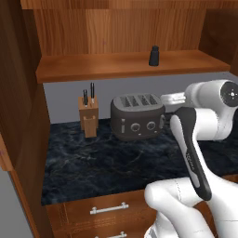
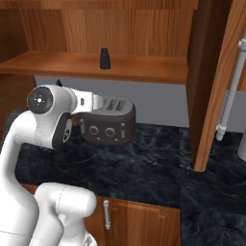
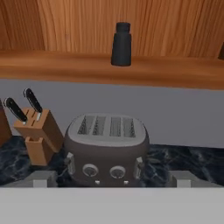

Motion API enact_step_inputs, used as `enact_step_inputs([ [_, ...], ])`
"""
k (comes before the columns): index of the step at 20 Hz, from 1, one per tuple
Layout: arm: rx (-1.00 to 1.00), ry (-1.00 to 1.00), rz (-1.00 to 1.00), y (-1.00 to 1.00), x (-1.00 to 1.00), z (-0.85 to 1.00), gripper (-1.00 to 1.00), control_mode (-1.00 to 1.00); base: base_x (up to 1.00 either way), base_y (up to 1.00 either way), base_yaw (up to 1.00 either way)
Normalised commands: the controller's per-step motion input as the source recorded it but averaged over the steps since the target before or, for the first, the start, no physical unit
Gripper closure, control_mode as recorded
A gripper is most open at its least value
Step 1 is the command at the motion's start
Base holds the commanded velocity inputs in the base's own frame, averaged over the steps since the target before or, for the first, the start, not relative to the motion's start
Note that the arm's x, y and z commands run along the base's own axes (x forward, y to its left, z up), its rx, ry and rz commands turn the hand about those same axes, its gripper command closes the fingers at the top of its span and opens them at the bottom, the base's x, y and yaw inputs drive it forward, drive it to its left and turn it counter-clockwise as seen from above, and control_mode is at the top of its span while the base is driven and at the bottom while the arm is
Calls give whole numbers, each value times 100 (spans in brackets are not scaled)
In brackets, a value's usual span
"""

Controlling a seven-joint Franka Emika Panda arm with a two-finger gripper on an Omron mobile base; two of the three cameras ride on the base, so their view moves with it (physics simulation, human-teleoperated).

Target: Retrieve the shaker from the cabinet and place it next the steak on a plate on the dining table.

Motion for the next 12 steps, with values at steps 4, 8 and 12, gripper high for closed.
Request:
enact_step_inputs([
  [4, 0, -12, 0, -9, 0, 52, -100, -100, 0, 0, 0],
  [8, 0, -1, 0, -6, 0, 56, -100, -100, 0, 0, 0],
  [12, 0, 0, 0, 0, 2, 49, -100, -100, 0, 0, 0],
])
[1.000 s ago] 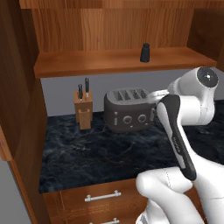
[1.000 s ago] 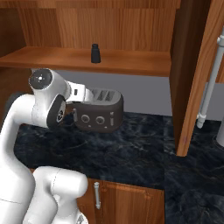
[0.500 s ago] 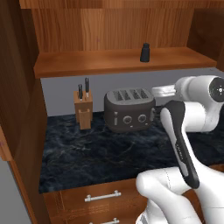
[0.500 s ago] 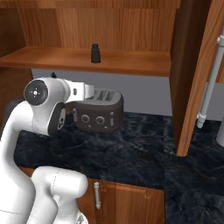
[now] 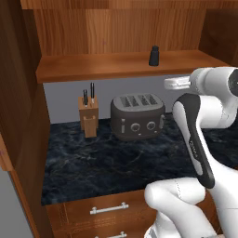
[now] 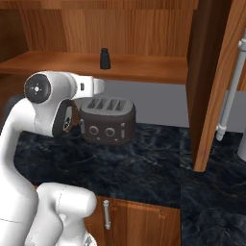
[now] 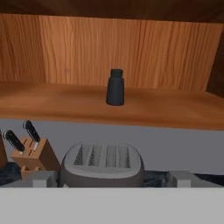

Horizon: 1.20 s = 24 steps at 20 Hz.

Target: Retrieve the shaker from the cabinet and place it next the steak on a plate on the dining table.

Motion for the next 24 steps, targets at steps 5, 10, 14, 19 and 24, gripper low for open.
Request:
enact_step_inputs([
  [5, 0, 0, 0, 0, 4, 39, -100, -100, 0, 0, 0],
  [10, 0, 2, 0, 0, 0, 12, -100, -100, 0, 0, 0],
  [14, 0, 2, 0, 0, 0, 2, -100, -100, 0, 0, 0],
  [19, 0, 5, 0, 0, 3, 0, -100, -100, 0, 0, 0],
  [24, 0, 9, 0, 0, 2, 0, -100, -100, 0, 0, 0],
])
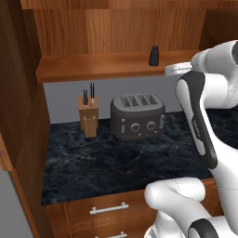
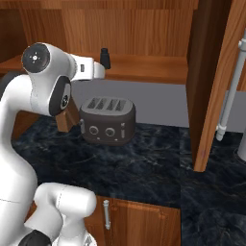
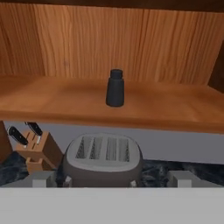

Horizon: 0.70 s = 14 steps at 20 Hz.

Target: Retrieve the shaker from the cabinet and place it next the steak on a plate on the dining table.

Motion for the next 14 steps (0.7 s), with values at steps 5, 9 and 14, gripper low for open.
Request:
enact_step_inputs([
  [5, 1, 11, -1, 0, 6, 4, -100, -100, 0, 0, 0],
  [9, 3, 4, -1, 3, 17, 4, -100, -100, 0, 0, 0],
  [14, 8, 0, -2, 2, 22, 1, -100, -100, 0, 0, 0],
])
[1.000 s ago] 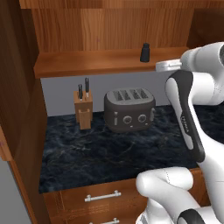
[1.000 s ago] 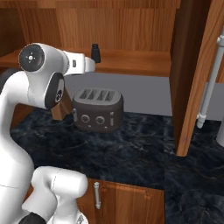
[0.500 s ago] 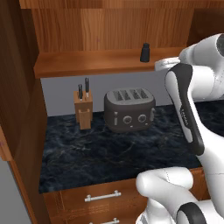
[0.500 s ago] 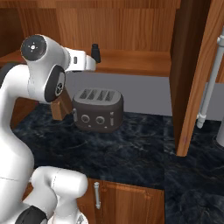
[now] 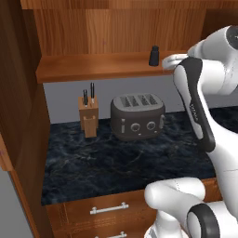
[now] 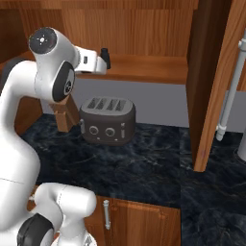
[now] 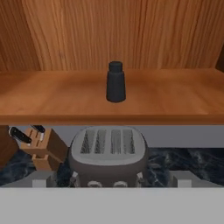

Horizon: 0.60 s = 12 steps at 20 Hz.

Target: Retrieve the shaker from the cabinet and place it next the steak on a plate on the dining table.

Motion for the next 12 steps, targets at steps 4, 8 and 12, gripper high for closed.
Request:
enact_step_inputs([
  [4, 9, 0, -7, 0, 35, 0, -100, -100, 0, 0, 0],
  [8, 7, 0, -7, 1, 47, 0, -100, -100, 0, 0, 0],
  [12, 1, 0, -8, 0, 40, 0, -100, -100, 0, 0, 0],
])
